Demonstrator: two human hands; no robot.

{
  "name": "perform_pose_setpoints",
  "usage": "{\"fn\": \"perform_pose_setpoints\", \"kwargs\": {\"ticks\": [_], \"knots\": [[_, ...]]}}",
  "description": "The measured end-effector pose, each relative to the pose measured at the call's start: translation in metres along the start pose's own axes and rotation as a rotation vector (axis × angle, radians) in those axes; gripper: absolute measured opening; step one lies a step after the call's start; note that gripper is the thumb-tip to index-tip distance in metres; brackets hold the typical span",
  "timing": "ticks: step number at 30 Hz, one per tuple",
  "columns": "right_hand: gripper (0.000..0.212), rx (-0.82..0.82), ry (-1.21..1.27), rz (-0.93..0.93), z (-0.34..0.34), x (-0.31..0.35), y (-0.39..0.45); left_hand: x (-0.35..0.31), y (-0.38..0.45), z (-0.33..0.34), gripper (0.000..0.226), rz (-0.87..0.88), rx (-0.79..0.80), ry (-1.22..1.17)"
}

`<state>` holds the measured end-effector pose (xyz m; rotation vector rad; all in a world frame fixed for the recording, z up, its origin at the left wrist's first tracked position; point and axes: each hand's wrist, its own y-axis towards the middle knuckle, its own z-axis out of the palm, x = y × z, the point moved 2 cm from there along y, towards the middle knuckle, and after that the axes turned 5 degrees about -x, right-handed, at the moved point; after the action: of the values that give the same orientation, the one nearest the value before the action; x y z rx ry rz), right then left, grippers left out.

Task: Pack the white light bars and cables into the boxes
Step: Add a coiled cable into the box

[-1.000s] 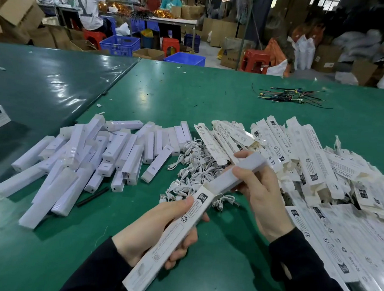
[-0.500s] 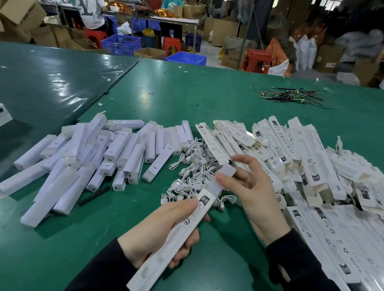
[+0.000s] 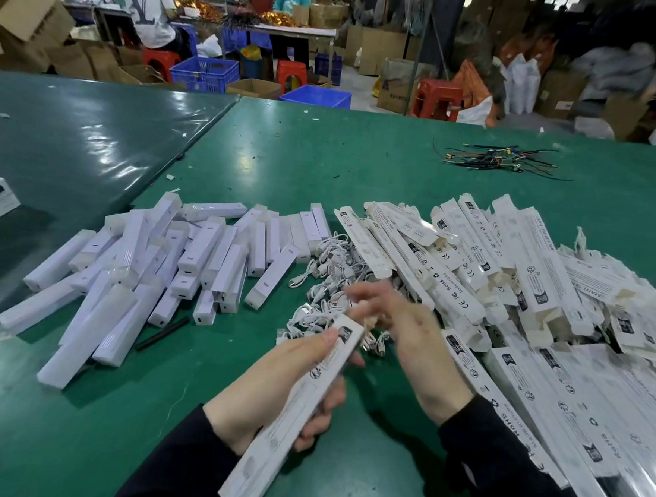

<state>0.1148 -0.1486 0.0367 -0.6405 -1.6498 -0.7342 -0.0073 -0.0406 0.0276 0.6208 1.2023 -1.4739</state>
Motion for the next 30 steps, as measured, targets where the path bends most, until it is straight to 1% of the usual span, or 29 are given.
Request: {"fn": "perform_pose_setpoints", "kwargs": {"ticks": [1, 2, 3, 4, 5, 7, 8, 9, 10, 11, 14, 15, 17, 20, 22, 23, 24, 26, 28, 30], "knots": [[0.034, -0.152, 0.008, -0.024, -0.007, 0.0, 0.002, -0.002, 0.0, -0.002, 0.045, 0.01, -0.033, -0.037], [0.028, -0.279, -0.056, -0.044, -0.015, -0.001, 0.003, -0.003, 0.001, -0.005, 0.048, 0.019, -0.075, -0.076], [0.022, -0.351, -0.203, -0.067, -0.022, -0.002, 0.004, -0.004, 0.002, -0.008, 0.048, 0.03, -0.118, -0.112], [0.015, -0.35, -0.408, -0.075, -0.03, -0.003, 0.005, -0.006, 0.002, -0.01, 0.047, 0.046, -0.157, -0.143], [0.012, -0.282, -0.625, -0.061, -0.034, -0.005, 0.005, -0.007, 0.002, -0.013, 0.045, 0.063, -0.188, -0.165], [0.033, -0.076, -0.961, 0.001, -0.037, -0.008, 0.005, -0.008, 0.003, -0.015, 0.041, 0.093, -0.231, -0.189], [0.043, 0.003, -1.061, 0.022, -0.036, -0.01, 0.005, -0.009, 0.003, -0.016, 0.039, 0.104, -0.241, -0.192], [0.05, 0.048, -1.121, 0.025, -0.034, -0.012, 0.005, -0.008, 0.003, -0.016, 0.037, 0.111, -0.246, -0.192], [0.051, 0.06, -1.139, 0.021, -0.032, -0.013, 0.005, -0.008, 0.003, -0.016, 0.036, 0.116, -0.248, -0.189], [0.047, 0.053, -1.131, 0.01, -0.031, -0.014, 0.005, -0.008, 0.004, -0.016, 0.035, 0.119, -0.25, -0.185], [0.021, 0.052, -1.082, -0.013, -0.034, -0.012, 0.006, -0.006, 0.004, -0.018, 0.034, 0.11, -0.258, -0.178], [0.016, 0.064, -1.047, -0.016, -0.036, -0.011, 0.007, -0.006, 0.004, -0.019, 0.035, 0.112, -0.261, -0.171], [0.016, 0.077, -0.987, -0.035, -0.039, -0.008, 0.007, -0.006, 0.004, -0.019, 0.035, 0.123, -0.271, -0.15], [0.015, -0.012, -0.896, -0.148, -0.039, 0.0, 0.005, -0.008, 0.004, -0.017, 0.041, 0.147, -0.31, -0.088], [0.014, -0.072, -0.77, -0.24, -0.036, 0.007, 0.002, -0.007, 0.004, -0.016, 0.036, 0.162, -0.358, -0.044], [0.016, -0.073, -0.657, -0.269, -0.033, 0.01, 0.001, -0.007, 0.004, -0.016, 0.031, 0.172, -0.38, -0.023], [0.019, -0.047, -0.52, -0.278, -0.029, 0.012, -0.001, -0.007, 0.004, -0.015, 0.029, 0.184, -0.396, -0.005], [0.025, 0.06, -0.292, -0.271, -0.018, 0.017, -0.006, -0.006, 0.004, -0.014, 0.034, 0.205, -0.4, -0.009], [0.025, 0.155, -0.239, -0.302, -0.008, 0.018, -0.01, -0.006, 0.005, -0.013, 0.041, 0.214, -0.388, -0.038], [0.023, 0.17, -0.236, -0.333, -0.002, 0.015, -0.011, -0.006, 0.006, -0.014, 0.04, 0.219, -0.397, -0.056]]}}
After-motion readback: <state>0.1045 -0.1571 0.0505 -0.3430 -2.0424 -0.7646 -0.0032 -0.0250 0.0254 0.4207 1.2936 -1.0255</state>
